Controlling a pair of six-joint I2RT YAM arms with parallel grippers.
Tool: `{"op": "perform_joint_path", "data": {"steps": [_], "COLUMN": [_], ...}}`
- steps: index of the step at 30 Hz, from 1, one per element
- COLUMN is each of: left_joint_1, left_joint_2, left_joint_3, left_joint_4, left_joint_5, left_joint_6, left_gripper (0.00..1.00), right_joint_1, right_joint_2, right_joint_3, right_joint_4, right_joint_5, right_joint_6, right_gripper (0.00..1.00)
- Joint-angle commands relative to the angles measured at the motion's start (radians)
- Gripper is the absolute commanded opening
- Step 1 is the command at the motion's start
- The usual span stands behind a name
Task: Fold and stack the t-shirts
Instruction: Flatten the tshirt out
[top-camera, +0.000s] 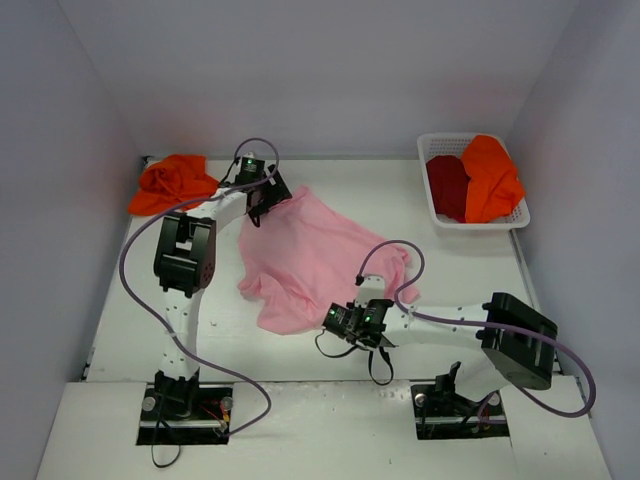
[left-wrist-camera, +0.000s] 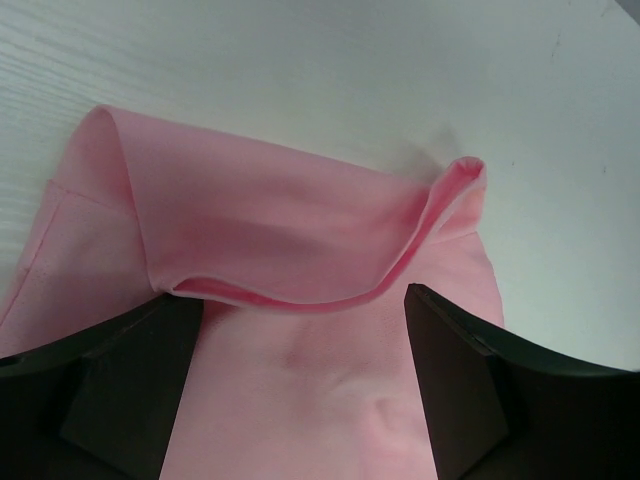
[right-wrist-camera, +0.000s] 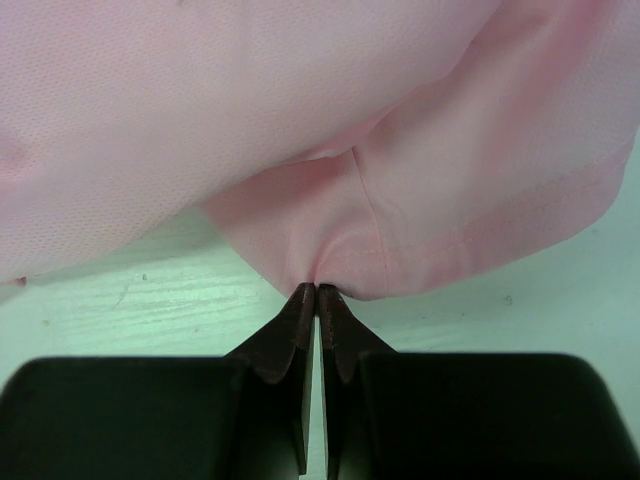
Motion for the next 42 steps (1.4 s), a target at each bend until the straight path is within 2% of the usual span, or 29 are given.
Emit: {"op": "perform_joint_path", "data": {"steps": [1,18,30,42], "left_joint_1": [-0.018,-0.035,0.034,0.106], "left_joint_2": [0.004,0.003,0.107,0.19], "left_joint_3": [0.059,0.07,0.223,0.373], "left_joint_4": [-0.053,-0.228,-0.332,-0.341], "left_joint_5": [-0.04,-0.253,-0.285,-0.25], "left_joint_6": [0.064,0.166,0.21,0.206], "left_gripper": [0.77,0.77,0.77,0.77], "right_joint_1": [0.012,0.023,0.029,0.027], "right_joint_2": [-0.012,-0.078,-0.097,-0.062], "right_joint_3": [0.042,0.014,0.002,0.022], "right_joint_4": [-0.04,-0.045,-0.045,-0.045], "right_joint_5": [0.046,0.054,0.062,0.046], "right_joint_6": [0.013,0.024,0.025,-0.005], "right_gripper": [0.0,0.0,0.0,0.0]}}
